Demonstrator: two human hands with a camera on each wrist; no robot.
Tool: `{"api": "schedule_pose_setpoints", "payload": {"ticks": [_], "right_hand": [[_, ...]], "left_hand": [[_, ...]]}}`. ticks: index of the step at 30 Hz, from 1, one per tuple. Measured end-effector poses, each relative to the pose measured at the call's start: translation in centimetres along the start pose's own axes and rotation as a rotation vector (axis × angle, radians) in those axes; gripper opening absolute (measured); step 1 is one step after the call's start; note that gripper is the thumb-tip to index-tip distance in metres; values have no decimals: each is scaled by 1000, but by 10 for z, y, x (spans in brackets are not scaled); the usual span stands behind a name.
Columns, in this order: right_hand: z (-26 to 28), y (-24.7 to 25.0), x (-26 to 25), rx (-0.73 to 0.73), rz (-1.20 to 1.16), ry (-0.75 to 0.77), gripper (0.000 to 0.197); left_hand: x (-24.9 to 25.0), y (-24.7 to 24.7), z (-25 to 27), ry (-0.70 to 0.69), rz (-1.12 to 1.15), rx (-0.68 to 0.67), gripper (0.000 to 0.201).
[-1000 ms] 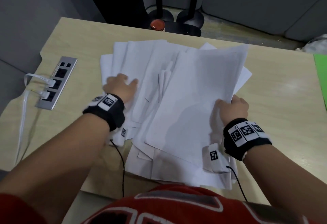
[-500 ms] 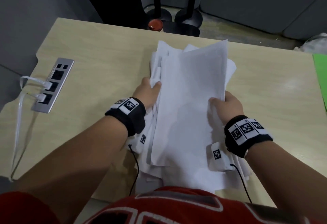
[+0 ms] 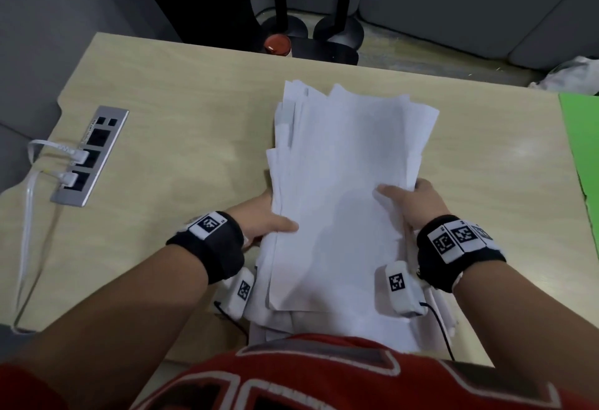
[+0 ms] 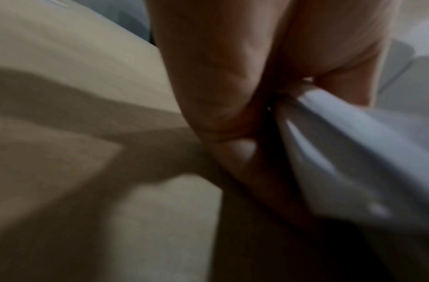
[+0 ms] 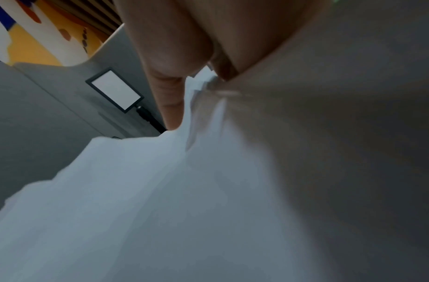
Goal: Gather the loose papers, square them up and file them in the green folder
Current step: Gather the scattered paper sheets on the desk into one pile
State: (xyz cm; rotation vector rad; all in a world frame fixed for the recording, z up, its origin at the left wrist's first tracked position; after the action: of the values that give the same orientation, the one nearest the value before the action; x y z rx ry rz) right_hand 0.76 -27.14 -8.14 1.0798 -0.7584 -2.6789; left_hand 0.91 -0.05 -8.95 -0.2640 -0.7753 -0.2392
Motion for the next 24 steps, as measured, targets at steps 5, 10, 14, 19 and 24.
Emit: {"api": "schedule_pose_setpoints", "payload": {"ticks": [5, 10, 14, 19, 24], "right_hand": [[15, -16, 7, -249, 81, -8, 33], [26, -1, -2, -155, 290, 70, 32], [47, 27, -45, 39, 173, 252, 30], [96, 64, -107, 369, 2, 550, 17], [140, 89, -132, 476, -222, 739, 16]], "left_hand": [[-17, -18, 9, 79, -361, -109, 60], [-1, -15, 11, -49, -352, 84, 42], [46, -12, 25, -238, -121, 200, 38], [127, -24, 66, -577, -42, 342, 23], [166, -35, 111, -885, -50, 468, 19]]}}
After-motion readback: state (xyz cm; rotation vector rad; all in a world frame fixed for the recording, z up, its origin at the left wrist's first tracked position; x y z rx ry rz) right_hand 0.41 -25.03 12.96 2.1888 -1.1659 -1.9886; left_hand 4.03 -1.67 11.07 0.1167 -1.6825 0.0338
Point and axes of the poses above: each hand's wrist, its own z-axis away from the middle knuckle, its own y-axis out of the back of the hand, x = y × z, the point moved 6 cm from there along -z, towards the middle knuckle, and after that the axes turned 13 degrees about z, right-handed, at the moved point
